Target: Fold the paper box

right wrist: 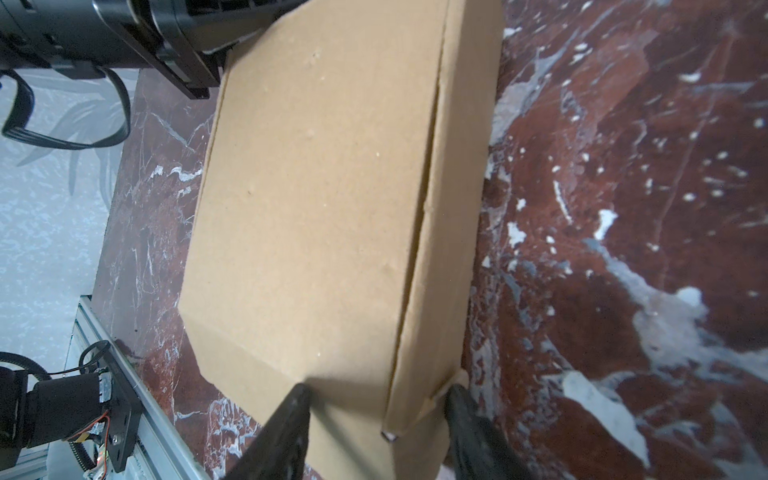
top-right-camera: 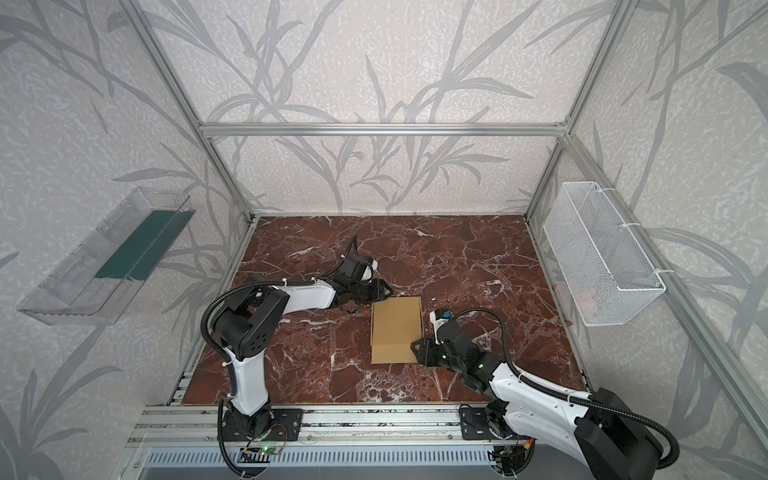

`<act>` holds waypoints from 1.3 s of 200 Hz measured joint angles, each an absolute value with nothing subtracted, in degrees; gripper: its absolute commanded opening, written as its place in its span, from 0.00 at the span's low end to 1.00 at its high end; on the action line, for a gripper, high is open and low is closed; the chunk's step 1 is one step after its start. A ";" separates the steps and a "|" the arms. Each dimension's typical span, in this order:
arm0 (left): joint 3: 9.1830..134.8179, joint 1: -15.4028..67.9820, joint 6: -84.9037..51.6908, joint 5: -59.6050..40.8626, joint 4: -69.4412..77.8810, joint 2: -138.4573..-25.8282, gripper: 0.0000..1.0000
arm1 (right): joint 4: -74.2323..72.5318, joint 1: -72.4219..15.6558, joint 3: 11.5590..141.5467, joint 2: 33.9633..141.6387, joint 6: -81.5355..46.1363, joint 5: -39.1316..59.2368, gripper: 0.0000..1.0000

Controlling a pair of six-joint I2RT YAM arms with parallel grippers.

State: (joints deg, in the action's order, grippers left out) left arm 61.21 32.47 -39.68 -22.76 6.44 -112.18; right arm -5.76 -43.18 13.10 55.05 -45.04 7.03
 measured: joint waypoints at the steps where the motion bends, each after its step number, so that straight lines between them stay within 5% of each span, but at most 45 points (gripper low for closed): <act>1: 61.19 32.47 -39.68 -22.76 6.50 -112.16 0.53 | -5.74 -43.18 13.10 55.05 -45.01 7.01 0.57; 47: 59.33 32.49 -40.66 -22.72 7.31 -110.83 0.53 | -2.50 -43.75 13.08 53.23 -47.22 6.42 0.59; 260: 53.74 32.18 -44.71 -23.31 15.79 -109.58 0.53 | -6.70 -46.19 11.88 55.40 -49.98 5.32 0.43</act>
State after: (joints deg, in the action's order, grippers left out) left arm 53.74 32.18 -44.71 -23.31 15.79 -109.58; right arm -6.70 -46.19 11.88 55.40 -49.98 5.32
